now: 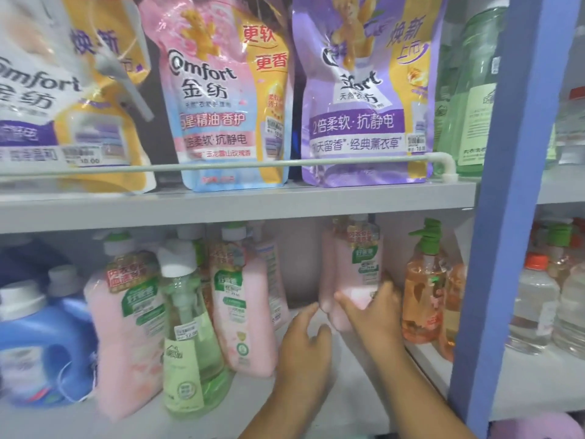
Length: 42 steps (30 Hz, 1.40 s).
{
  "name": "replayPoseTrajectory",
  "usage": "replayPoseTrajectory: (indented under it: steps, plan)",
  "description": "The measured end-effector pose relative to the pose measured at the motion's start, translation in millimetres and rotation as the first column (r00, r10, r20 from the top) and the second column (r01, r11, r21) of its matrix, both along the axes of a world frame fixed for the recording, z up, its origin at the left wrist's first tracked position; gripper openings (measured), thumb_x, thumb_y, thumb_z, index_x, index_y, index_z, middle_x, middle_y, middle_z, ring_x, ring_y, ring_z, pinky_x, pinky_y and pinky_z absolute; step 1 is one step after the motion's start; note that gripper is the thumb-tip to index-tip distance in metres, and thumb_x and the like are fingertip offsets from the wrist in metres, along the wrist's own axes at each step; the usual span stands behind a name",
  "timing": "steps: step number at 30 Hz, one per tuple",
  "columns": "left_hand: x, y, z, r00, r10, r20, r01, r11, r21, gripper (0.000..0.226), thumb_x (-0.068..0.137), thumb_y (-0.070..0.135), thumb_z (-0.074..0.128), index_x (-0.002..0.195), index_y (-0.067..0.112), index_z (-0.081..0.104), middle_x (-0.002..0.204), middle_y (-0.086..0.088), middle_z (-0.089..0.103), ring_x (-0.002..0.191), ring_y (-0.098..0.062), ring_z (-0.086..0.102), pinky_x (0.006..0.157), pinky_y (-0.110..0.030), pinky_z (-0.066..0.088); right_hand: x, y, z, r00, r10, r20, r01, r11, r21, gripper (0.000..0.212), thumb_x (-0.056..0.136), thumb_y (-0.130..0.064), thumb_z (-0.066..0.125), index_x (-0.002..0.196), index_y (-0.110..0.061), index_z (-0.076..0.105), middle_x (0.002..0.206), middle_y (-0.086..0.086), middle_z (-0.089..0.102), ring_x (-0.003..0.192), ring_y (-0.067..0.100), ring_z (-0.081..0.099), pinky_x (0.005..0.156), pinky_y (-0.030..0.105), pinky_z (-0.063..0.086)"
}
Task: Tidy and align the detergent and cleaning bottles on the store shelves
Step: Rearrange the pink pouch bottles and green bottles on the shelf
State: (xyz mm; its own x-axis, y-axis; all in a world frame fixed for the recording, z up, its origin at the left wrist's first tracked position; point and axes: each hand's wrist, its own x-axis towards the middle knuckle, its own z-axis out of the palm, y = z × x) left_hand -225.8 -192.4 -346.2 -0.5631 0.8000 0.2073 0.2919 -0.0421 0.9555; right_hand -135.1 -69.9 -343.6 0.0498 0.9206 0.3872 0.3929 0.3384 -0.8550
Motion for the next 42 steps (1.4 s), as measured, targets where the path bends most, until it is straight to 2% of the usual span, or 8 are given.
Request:
replayPoseTrajectory:
  steps: [5,10,17,21,30,33,37,42]
  plan:
    - [-28.8,-107.8,-1.2,0.956,0.286,-0.067,-0.244,0.899,0.363,0.043,0.090,-0.006,0.068,0.101,0.035,0.077,0.116,0.014,0.074,0.111,-0.005,0.068,0.098,-0.025,0.052,-28.3,-71.3,4.2,0.971,0.173,-0.165,-0.125,0.955,0.267,0.039,0.093,-0.024,0.073,0.130,-0.028,0.061,0.134,-0.012,0.055,0.126,0.009,0.053,0.105,0.027,0.044]
    - [-50.4,-133.5,4.0,0.928,0.372,0.002,-0.339,0.843,0.417,0.041,0.091,-0.007,0.065,0.103,0.031,0.074,0.112,0.012,0.075,0.100,0.005,0.068,0.086,-0.028,0.052,-95.8,-115.3,27.0,0.711,0.680,-0.182,-0.699,0.712,-0.071,0.060,0.076,-0.041,0.086,0.127,-0.037,0.055,0.122,-0.017,0.067,0.108,-0.002,0.066,0.095,0.029,0.056]
    - [-51.9,-123.7,-21.8,0.954,0.271,-0.132,-0.213,0.915,0.342,0.050,0.085,-0.016,0.066,0.111,0.025,0.074,0.123,0.009,0.072,0.117,-0.009,0.068,0.103,-0.031,0.049,-68.9,-105.8,22.6,0.723,0.661,-0.203,-0.681,0.730,-0.048,0.045,0.086,-0.019,0.080,0.119,-0.043,0.061,0.112,-0.015,0.076,0.100,0.005,0.074,0.079,0.026,0.061]
    - [-53.3,-106.7,-17.4,0.947,0.199,-0.252,-0.130,0.955,0.265,0.057,0.084,-0.009,0.070,0.113,0.041,0.066,0.125,0.029,0.063,0.119,0.015,0.055,0.104,-0.009,0.039,-15.9,-83.4,19.1,0.769,0.599,-0.224,-0.617,0.787,-0.016,0.056,0.090,-0.011,0.077,0.135,-0.038,0.057,0.124,-0.006,0.072,0.108,0.010,0.072,0.085,0.032,0.062]
    - [-61.3,-26.7,2.9,0.928,0.244,-0.282,-0.210,0.967,0.144,0.056,0.092,0.010,0.067,0.144,0.013,0.045,0.150,-0.005,0.039,0.142,-0.023,0.037,0.120,-0.041,0.030,43.1,-57.7,10.0,0.858,0.450,-0.246,-0.449,0.891,0.065,0.066,0.101,0.000,0.057,0.153,-0.035,0.036,0.117,-0.035,0.065,0.105,-0.014,0.063,0.074,0.004,0.050]
    - [-67.3,-0.1,5.5,0.872,0.382,-0.305,-0.368,0.924,0.104,0.046,0.089,0.018,0.069,0.123,0.004,0.042,0.136,-0.014,0.037,0.129,-0.036,0.039,0.108,-0.052,0.038,42.4,-60.2,8.9,0.925,0.285,-0.252,-0.278,0.959,0.061,0.069,0.104,-0.009,0.053,0.157,-0.042,0.026,0.145,-0.019,0.053,0.120,-0.008,0.054,0.087,0.004,0.043]
    - [-73.5,25.4,8.9,0.858,0.487,-0.162,-0.490,0.872,0.026,0.041,0.088,0.024,0.073,0.107,0.004,0.042,0.123,-0.024,0.047,0.116,-0.043,0.049,0.099,-0.055,0.046,22.2,-71.2,-2.1,0.995,0.063,-0.080,-0.060,0.997,0.046,0.115,0.081,-0.037,0.085,0.163,-0.032,0.005,0.161,-0.002,0.019,0.131,0.012,0.037,0.100,0.029,0.039]
    - [-90.5,36.4,-3.8,0.811,0.552,-0.194,-0.557,0.830,0.030,0.041,0.094,0.032,0.068,0.109,-0.003,0.051,0.120,-0.025,0.052,0.113,-0.046,0.053,0.092,-0.057,0.050,17.0,-59.2,-10.2,0.998,0.053,-0.018,-0.052,0.996,0.071,0.134,0.069,-0.036,0.093,0.161,-0.037,-0.005,0.149,-0.003,0.028,0.118,0.011,0.039,0.091,0.026,0.042]
